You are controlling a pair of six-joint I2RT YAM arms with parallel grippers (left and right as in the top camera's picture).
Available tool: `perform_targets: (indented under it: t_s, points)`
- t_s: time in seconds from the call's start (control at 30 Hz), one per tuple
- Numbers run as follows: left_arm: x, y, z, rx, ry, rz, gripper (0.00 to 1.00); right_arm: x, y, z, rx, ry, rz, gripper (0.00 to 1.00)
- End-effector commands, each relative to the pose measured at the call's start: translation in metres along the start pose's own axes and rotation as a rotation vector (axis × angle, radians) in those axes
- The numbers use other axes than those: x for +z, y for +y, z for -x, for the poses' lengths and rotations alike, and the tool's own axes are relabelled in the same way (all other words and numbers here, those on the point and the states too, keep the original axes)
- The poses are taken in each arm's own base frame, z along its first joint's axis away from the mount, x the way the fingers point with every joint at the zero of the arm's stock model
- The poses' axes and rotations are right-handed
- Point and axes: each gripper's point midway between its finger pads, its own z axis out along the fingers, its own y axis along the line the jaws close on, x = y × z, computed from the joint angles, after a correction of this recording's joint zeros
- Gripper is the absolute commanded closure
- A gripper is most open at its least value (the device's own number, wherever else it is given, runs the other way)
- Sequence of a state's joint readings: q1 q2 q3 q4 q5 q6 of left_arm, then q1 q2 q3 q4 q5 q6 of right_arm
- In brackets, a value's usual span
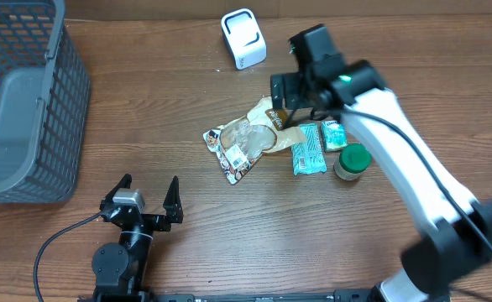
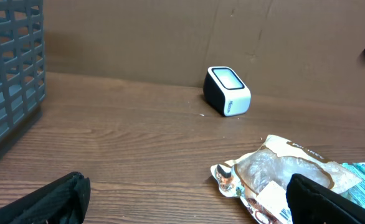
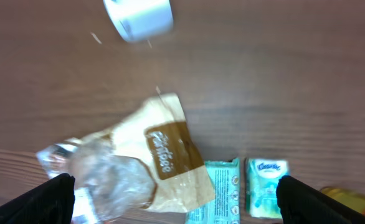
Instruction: Scan the item barcode
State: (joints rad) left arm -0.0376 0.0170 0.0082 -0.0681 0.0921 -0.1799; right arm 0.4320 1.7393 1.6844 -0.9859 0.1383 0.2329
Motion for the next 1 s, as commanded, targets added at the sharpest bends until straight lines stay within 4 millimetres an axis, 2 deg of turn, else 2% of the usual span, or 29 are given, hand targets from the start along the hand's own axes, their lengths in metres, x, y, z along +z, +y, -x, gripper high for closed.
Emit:
perform_targets:
  t_s: [0.0,0.13,0.33,0.47,0.67,0.97]
  points:
    - [-0.001,0.004,0.001,0.019,-0.008,0.018,0.00,-0.050,-0.002,0.019,0.023,-0.122,0.030,0.00]
    - [-0.001,0.004,0.001,0.020,-0.009,0.019,0.00,-0.093,-0.005,0.028,0.035,-0.216,0.060,0.00]
    - [-0.001,0.004,0.001,0.020,-0.009,0.018,0.00,-0.146,-0.010,0.033,0.050,-0.330,0.096,0.00]
    - [-0.001,0.004,0.001,0.020,-0.009,0.019,0.00,-0.184,-0.024,0.040,0.046,-0.445,0.059,0.00]
    - [-0.001,0.004,0.001,0.019,-0.008,0.018,0.00,-0.223,-0.038,0.016,-0.009,-0.468,0.043,0.00]
    - [-0.001,0.004,0.001,0.020,-0.009,0.019,0.00,-0.261,-0.079,-0.030,0.067,-0.488,0.022,0.00]
